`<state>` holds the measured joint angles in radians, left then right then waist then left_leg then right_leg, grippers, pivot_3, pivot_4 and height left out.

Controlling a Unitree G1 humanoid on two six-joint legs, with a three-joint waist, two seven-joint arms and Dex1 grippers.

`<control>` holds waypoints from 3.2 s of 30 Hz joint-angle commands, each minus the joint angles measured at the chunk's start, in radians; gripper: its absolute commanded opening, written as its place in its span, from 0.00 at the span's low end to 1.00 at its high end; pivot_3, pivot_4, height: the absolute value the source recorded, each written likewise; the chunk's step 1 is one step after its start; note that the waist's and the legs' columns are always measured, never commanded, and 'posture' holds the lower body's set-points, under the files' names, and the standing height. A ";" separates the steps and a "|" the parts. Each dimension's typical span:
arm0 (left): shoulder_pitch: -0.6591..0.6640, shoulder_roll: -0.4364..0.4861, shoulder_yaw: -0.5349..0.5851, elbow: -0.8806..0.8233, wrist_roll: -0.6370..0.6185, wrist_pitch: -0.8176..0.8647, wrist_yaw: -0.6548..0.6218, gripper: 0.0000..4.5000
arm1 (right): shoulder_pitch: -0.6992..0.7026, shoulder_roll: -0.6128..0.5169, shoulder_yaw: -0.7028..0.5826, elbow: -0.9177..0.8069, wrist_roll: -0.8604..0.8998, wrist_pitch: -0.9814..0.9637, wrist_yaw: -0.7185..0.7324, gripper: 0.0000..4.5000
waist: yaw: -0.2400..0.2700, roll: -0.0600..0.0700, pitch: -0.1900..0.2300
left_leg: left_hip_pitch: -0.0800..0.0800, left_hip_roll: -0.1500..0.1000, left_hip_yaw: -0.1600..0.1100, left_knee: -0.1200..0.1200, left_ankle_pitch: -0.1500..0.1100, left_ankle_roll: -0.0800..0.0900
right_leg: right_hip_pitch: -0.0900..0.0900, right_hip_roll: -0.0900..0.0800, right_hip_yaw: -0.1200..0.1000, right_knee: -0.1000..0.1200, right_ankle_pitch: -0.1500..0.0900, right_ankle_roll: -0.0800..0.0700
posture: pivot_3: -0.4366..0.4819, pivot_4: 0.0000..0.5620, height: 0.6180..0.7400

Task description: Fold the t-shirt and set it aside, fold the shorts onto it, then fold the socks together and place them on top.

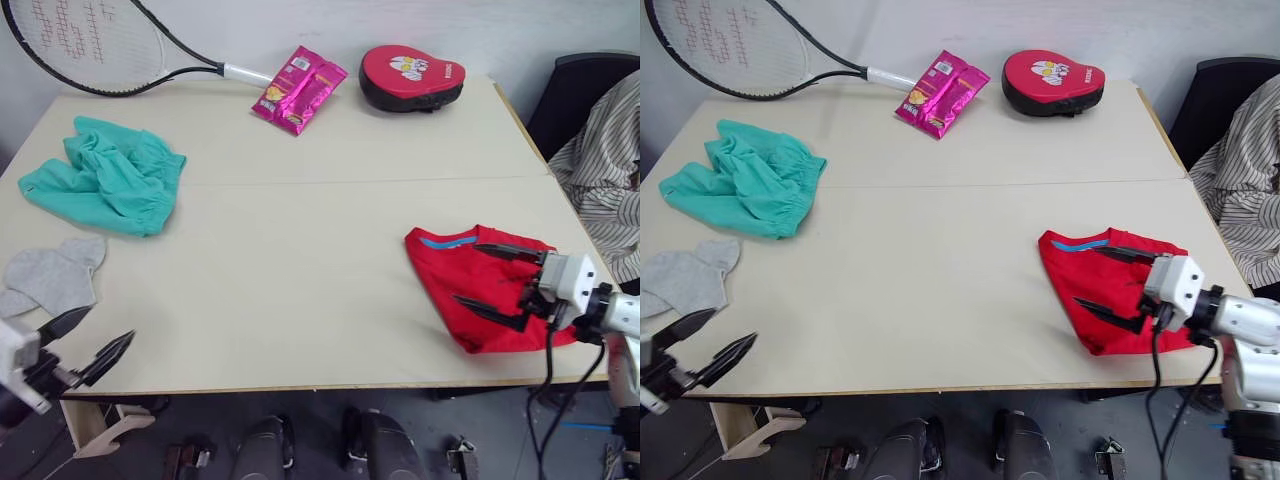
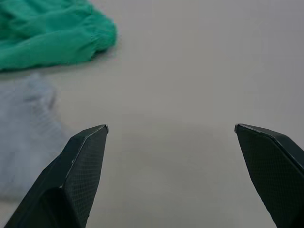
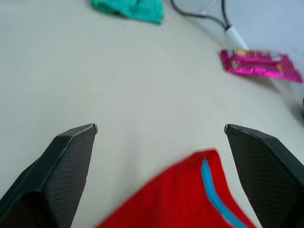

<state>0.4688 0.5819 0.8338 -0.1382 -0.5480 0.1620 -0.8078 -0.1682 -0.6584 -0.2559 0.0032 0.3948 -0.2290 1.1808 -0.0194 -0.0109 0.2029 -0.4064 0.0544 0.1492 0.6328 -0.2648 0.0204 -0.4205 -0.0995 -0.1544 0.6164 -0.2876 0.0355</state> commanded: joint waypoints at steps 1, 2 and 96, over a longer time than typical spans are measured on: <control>0.064 -0.062 0.128 0.011 -0.016 -0.001 0.113 1.00 | 0.013 0.044 0.061 -0.037 -0.029 -0.101 -0.011 0.98 | 0.001 -0.001 -0.001 | 0.000 0.000 0.000 0.000 0.000 0.000 | 0.000 0.000 0.000 0.000 0.000 0.000 | 0.48 0.27 1.00; 0.074 -0.076 0.147 0.012 -0.024 0.003 0.132 1.00 | 0.014 0.057 0.071 -0.031 -0.036 -0.112 -0.025 0.98 | 0.000 -0.002 -0.001 | 0.000 0.000 0.000 0.000 -0.001 0.000 | 0.000 0.000 0.000 0.000 -0.001 -0.001 | 0.48 0.27 1.00; -1.001 0.297 -0.835 0.629 0.495 -0.355 -0.367 1.00 | -0.161 0.057 0.587 -0.252 -0.405 0.498 -0.456 1.00 | 0.019 -0.017 -0.002 | 0.002 -0.002 0.006 0.019 0.004 0.003 | -0.009 -0.001 0.012 0.036 -0.009 -0.007 | 0.48 0.27 1.00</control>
<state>-0.5035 0.8792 0.0127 0.4538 -0.0867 -0.1476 -1.2086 -0.3124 -0.6088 0.3341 -0.2519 0.0197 0.2713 0.7459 -0.0004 -0.0281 0.2005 -0.4050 0.0524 0.1556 0.6517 -0.2607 0.0235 -0.4299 -0.1010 -0.1422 0.6521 -0.2965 0.0280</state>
